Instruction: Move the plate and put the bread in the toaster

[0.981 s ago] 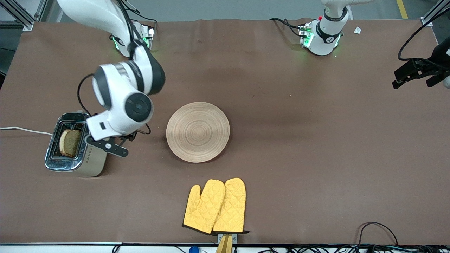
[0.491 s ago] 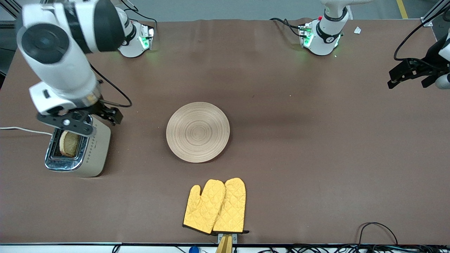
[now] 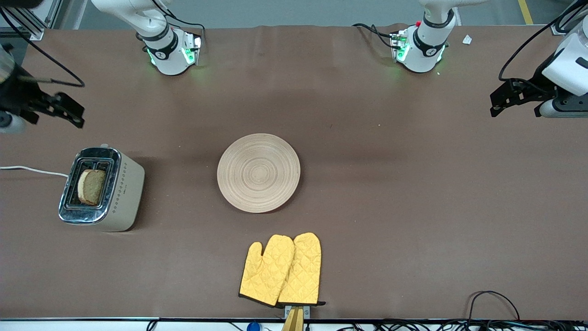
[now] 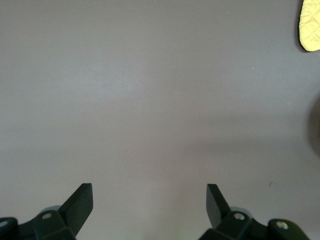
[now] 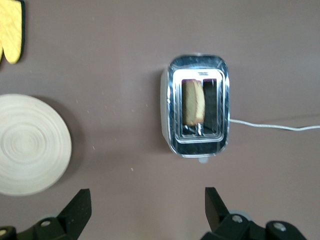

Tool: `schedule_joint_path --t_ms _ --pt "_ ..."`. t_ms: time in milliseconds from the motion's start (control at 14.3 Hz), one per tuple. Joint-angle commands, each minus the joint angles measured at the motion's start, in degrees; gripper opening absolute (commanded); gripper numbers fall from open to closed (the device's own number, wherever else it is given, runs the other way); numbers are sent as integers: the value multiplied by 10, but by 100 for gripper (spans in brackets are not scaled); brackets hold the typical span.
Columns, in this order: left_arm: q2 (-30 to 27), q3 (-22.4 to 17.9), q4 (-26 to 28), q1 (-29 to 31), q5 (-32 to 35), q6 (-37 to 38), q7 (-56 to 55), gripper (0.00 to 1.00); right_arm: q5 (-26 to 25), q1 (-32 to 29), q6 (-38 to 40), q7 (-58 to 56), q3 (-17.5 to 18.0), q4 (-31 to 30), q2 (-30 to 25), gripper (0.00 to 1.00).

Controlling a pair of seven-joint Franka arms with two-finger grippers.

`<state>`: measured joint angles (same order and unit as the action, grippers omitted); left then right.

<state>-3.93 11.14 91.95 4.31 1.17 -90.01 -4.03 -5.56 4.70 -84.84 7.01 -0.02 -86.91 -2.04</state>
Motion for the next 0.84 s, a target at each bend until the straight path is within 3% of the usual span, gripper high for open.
schedule_joint_path --t_ms 0,280,771 --pt "-3 11 -5 2 16 -7 3 100 27 -88 -21 -37 71 -108 -91 100" --pt "4 11 -16 3 16 -6 4 100 39 -57 -22 -82 -16 -124 -114 100" --pt "6 11 -16 4 16 -3 3 100 51 -80 -25 -106 -19 -103 -111 100"
